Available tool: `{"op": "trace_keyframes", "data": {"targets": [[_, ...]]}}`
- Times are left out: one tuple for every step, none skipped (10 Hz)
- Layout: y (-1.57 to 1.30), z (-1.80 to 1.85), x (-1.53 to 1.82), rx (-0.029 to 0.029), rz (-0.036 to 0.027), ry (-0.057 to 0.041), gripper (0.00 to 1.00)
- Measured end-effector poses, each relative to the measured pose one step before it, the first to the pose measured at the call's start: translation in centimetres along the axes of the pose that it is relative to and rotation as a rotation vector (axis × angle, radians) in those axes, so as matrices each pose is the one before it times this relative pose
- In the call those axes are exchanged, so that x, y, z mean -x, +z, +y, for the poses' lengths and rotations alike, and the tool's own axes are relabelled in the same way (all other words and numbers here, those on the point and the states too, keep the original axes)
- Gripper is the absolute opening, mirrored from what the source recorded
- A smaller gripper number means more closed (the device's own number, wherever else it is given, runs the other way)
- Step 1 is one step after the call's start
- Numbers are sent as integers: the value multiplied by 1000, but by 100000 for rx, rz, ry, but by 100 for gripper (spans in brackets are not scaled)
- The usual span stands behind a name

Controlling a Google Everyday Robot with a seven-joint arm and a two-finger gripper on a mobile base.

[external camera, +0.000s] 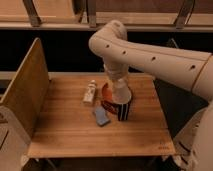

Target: Place the ceramic cup over the eraser

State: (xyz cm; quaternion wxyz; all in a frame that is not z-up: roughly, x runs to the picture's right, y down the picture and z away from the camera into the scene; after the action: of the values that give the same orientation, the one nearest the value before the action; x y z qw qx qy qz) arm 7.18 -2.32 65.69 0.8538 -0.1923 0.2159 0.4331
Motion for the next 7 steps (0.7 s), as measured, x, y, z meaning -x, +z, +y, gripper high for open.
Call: {"op": "trace_keyframes", "data": {"targets": [[-558, 246, 222, 4204, -4247, 550, 0], [-330, 363, 388, 8757, -6838, 915, 0], [161, 58, 116, 8252, -5265, 1214, 0], [-80, -292, -177, 7336, -4746, 1428, 0], [-82, -603, -286, 3531, -2486, 759, 0], [-277, -996, -771, 3057, -1459, 688, 0], [-196, -1051, -816, -305, 813, 406, 0]]}}
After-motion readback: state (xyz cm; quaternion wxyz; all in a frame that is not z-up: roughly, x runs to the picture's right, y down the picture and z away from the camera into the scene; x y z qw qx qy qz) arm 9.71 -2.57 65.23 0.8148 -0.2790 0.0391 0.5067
